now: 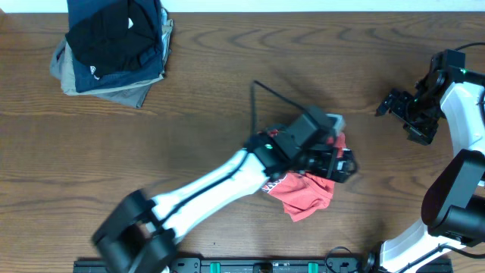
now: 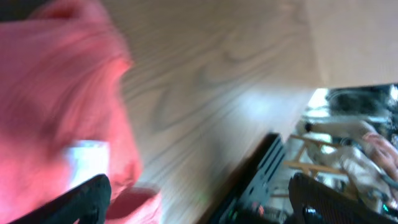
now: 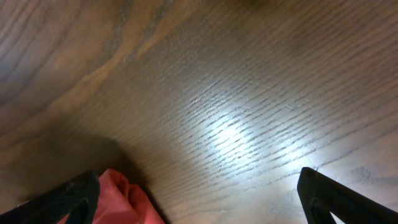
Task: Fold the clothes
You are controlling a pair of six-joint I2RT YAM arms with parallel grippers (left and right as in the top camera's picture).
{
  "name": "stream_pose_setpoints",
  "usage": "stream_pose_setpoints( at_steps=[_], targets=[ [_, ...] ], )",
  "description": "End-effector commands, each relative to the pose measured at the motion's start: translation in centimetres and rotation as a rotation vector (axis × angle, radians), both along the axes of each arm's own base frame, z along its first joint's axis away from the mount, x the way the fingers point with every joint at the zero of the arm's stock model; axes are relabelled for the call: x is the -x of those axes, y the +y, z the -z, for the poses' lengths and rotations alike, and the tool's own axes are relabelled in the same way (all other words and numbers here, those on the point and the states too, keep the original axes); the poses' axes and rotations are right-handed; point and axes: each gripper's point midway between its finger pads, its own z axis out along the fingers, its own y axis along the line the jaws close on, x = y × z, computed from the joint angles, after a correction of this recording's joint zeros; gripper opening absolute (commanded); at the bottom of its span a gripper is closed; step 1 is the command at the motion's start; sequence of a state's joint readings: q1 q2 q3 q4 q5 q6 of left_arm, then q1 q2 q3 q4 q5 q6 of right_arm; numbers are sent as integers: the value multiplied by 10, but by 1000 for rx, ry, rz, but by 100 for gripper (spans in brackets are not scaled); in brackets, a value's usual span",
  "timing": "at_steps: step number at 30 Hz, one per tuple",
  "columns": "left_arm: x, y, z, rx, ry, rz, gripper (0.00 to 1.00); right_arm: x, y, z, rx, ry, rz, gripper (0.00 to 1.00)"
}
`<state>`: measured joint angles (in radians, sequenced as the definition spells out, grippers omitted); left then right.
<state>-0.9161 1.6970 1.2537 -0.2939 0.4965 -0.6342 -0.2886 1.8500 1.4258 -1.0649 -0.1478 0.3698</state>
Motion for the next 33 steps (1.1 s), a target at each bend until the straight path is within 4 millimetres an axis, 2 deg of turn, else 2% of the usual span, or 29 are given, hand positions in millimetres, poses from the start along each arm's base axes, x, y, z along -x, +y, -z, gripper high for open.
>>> stream_pose_setpoints(
  at_steps=[1, 5, 7, 9, 12, 17, 19, 22, 26, 33],
  targets=[
    [-25, 45, -1, -125, -70, -99, 92, -3, -1, -7, 10, -21, -16, 99],
    [-36, 100, 24, -330, -22, -215, 91, -4, -1, -7, 10, -22, -16, 99],
    [-36, 109, 34, -372, 9, -225, 91, -3, -1, -7, 10, -21, -16, 99],
    [-34, 109, 45, -395, 30, -219, 88, -3, -1, -7, 10, -21, -16, 99],
    [-31, 101, 63, -415, 52, -191, 83, -3, -1, -7, 10, -21, -16, 99],
    [-19, 70, 90, -366, 117, -105, 82, -3, -1, -7, 10, -21, -16, 99],
    [-18, 61, 95, -345, 122, -88, 82, -3, -1, -7, 10, -21, -16, 99],
    [-19, 50, 95, -313, 95, -59, 81, -4, -1, -7, 10, -22, -16, 99],
    [-14, 36, 89, -263, 63, -3, 73, -3, -1, -7, 10, -21, -16, 99],
    [-2, 23, 89, -266, 24, 29, 72, -4, -1, -7, 10, -22, -16, 99]
  ],
)
